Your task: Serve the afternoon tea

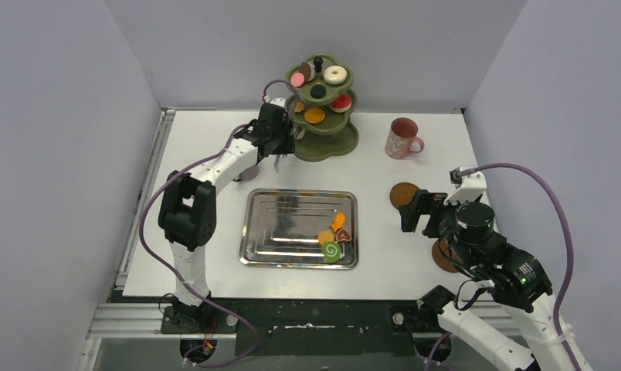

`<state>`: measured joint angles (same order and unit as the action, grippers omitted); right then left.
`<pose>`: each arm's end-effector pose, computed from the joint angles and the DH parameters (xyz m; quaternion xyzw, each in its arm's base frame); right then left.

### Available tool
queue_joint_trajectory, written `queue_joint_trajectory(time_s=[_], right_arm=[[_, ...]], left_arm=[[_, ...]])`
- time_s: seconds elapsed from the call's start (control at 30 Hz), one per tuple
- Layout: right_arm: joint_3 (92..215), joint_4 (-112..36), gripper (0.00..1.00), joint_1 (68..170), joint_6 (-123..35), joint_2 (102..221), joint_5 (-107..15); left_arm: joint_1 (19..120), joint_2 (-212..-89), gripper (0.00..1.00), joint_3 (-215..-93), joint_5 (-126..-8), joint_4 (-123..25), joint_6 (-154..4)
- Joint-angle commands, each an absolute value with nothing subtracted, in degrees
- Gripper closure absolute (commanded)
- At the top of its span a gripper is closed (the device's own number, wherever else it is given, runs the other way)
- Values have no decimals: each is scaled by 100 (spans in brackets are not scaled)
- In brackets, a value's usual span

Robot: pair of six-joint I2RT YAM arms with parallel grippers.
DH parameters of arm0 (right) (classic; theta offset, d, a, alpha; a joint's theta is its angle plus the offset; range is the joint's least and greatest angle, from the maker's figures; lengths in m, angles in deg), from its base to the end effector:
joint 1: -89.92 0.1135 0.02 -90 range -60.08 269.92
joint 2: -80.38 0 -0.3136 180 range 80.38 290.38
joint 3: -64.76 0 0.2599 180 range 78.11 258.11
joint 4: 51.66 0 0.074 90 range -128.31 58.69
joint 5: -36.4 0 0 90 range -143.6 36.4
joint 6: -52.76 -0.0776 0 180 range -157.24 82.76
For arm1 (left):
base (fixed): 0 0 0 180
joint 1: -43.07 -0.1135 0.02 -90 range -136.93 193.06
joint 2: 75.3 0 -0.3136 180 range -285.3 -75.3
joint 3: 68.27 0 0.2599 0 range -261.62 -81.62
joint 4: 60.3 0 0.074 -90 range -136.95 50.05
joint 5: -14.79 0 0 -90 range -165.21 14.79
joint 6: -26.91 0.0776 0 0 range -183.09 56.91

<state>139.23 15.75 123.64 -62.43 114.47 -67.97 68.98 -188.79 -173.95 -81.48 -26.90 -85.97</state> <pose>0.0865 0.0346 0.3899 0.0022 0.8486 0.1619 0.5036 0.4680 -0.2179 0.2662 0.0015 0.9096 -0.1250 0.3962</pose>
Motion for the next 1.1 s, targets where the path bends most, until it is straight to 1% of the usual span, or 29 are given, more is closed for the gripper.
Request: queue_joint_trajectory(time_s=[0.0, 0.33, 0.5, 0.77, 1.07], right_arm=[[14108, 1251, 0, 12332, -6288, 11620, -7018], [14164, 1207, 0, 12330, -6290, 11806, -7205], [14223, 1239, 0, 12332, -6301, 11924, -7258], [14229, 1150, 0, 12332, -6293, 11987, -7293], [14125, 1202, 0, 12332, -6331, 11790, -7246]], left_arm=[[6808, -18990, 69, -17803, -7956, -3469, -8533], [6691, -19460, 68, -17928, -7900, -4348, -8512], [6600, -19673, 68, -18070, -7820, -4376, -8598], [6500, -19429, 67, -17843, -7610, -4408, -8685], [6486, -18946, 67, -17364, -7618, -4216, -8814]])
